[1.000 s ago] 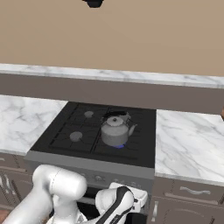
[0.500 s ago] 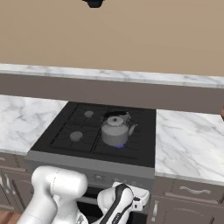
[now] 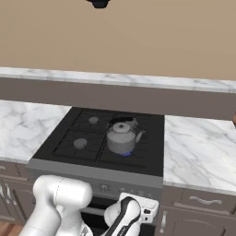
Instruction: The kettle is done boiling. Turn off the stove, then wait for 300 timesteps before moving the kettle to the dining table.
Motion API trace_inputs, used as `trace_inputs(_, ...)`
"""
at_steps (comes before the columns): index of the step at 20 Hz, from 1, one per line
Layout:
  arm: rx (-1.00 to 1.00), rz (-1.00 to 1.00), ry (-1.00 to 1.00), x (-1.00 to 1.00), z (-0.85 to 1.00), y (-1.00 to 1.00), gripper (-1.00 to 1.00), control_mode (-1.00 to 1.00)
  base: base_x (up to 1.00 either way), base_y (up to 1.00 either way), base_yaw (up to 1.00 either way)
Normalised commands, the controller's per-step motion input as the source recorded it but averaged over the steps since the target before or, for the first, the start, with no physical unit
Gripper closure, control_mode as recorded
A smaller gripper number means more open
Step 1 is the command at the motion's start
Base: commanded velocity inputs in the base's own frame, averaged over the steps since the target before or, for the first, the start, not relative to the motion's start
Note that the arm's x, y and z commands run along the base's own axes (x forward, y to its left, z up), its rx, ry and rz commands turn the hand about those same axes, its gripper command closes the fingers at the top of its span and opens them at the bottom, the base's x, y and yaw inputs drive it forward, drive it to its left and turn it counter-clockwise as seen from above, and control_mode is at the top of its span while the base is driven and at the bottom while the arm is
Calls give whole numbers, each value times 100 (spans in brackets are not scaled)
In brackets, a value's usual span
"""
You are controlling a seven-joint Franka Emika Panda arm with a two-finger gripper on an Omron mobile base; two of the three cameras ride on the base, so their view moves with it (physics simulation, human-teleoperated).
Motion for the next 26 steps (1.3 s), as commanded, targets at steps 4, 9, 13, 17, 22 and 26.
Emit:
trace_inputs(4,0,0,1,0,-28,-8,-100,-100,0,0,0)
trace_inputs(9,0,0,1,0,-26,-6,-100,-100,0,0,0)
trace_inputs(13,0,0,0,0,-21,-4,-100,-100,0,0,0)
trace_inputs(17,-1,0,0,0,-22,-5,-100,-100,0,0,0)
trace_inputs(22,0,0,0,0,-22,-7,-100,-100,0,0,0)
trace_inputs(26,0,0,0,0,-25,-5,-100,-100,0,0,0)
